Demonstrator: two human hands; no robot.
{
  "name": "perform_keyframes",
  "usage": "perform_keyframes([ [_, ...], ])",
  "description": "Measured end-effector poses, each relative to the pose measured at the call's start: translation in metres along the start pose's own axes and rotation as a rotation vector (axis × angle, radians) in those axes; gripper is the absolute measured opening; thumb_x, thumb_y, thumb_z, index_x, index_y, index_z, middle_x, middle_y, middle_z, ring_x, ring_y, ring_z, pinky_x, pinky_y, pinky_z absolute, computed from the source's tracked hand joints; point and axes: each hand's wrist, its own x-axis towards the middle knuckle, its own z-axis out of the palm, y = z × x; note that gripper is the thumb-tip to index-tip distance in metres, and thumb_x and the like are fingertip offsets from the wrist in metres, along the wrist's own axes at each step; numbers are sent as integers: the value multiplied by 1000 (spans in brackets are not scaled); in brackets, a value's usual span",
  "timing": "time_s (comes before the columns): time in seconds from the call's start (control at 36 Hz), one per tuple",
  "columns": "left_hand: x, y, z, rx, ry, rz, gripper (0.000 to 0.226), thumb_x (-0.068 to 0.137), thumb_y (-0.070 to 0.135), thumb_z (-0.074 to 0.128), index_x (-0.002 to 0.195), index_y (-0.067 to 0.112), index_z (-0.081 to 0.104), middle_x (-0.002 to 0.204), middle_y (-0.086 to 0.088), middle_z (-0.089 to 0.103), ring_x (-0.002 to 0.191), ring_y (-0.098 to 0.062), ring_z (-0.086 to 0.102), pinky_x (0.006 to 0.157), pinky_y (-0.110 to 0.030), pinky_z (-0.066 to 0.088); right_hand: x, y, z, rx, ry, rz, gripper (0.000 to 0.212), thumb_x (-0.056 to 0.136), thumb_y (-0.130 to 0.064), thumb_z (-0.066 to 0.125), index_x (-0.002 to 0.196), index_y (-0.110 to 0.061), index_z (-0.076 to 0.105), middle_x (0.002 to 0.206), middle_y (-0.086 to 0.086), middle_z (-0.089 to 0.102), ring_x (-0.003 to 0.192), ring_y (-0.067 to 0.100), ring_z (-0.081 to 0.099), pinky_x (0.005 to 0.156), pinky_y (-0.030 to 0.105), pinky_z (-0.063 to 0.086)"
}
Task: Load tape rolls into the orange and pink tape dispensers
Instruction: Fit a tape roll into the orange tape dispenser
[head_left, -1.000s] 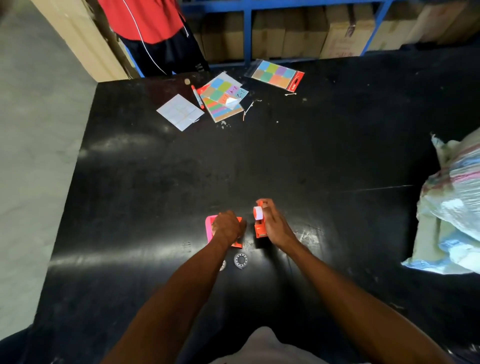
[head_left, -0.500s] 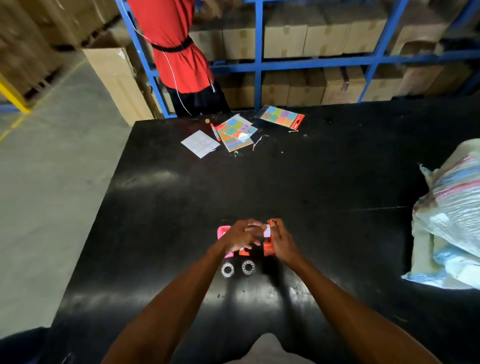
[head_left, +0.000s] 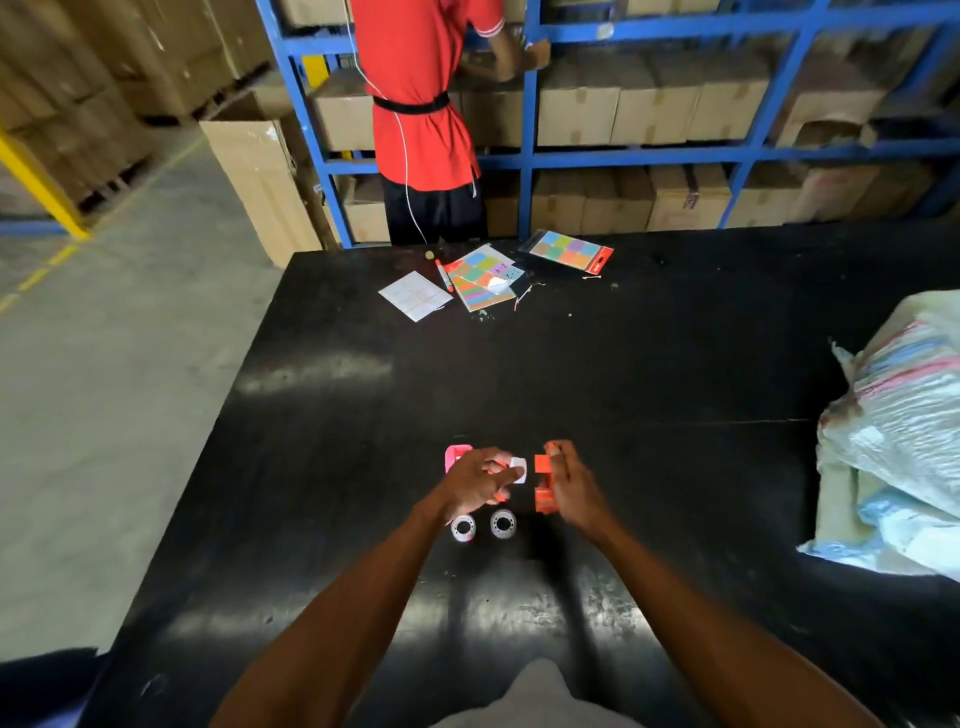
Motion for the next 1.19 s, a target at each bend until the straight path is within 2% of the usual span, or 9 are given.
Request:
perform_keyframes([
  [0.11,-4,-25,5,305,-50,-3,25,85,36,72,105,22,66,95,-1,70,76,-12,66,71,-23,56,1,10,-6,-39,-18,38,28,107,-37,31,111,-20,53,83,2,65,80,24,65,77,34,49],
  [0.31,-11,-57,38,750,-165,-4,33,80,36,70,108,20,63,109,-1,69,106,-27,66,93,-35,53,6,19,-13,-54,-30,58,28,107,-37,31,108,-21,53,87,3,66,77,19,66,68,26,47],
  [0.39,-11,-71,54,889,-145,-31,49,87,37,62,128,12,52,119,-8,64,111,-31,60,100,-36,44,15,28,-11,-49,-38,70,26,106,-40,32,106,-25,53,86,4,68,76,17,67,74,34,52],
  [0.64,1,-80,79,1025,-182,-15,40,87,32,58,119,8,59,121,-17,66,109,-35,64,90,-38,52,29,34,-11,-39,-85,88,28,107,-35,33,111,-18,54,82,1,64,67,6,61,62,16,44],
  [0.75,8,-87,76,952,-158,7,54,80,52,67,114,11,60,117,-14,67,108,-33,64,90,-38,51,36,41,-9,-47,-105,105,28,107,-37,32,111,-20,54,87,6,68,74,14,64,68,25,44],
  [0.81,9,-86,69,913,-99,50,55,83,61,59,109,12,60,111,-11,68,102,-31,65,85,-38,48,40,47,-7,-26,-111,116,27,107,-37,32,108,-20,54,88,7,68,76,16,65,66,19,45],
  [0.92,18,-82,53,831,45,133,31,90,34,55,115,15,54,110,-4,67,96,-29,67,78,-39,51,46,55,-4,-24,-132,153,27,106,-41,32,105,-24,53,86,3,68,78,17,67,70,29,48],
  [1.0,29,-85,43,876,19,170,33,83,19,60,116,19,54,120,-1,59,98,-26,65,71,-36,51,48,57,-3,-15,-149,168,29,106,-40,32,106,-20,53,82,0,66,72,12,63,66,27,45],
  [1.19,42,-94,41,982,-104,182,48,76,27,65,122,23,56,126,-3,55,106,-27,62,82,-36,49,51,56,-2,20,-163,188,31,106,-41,33,108,-18,52,81,0,65,65,9,62,56,18,48],
])
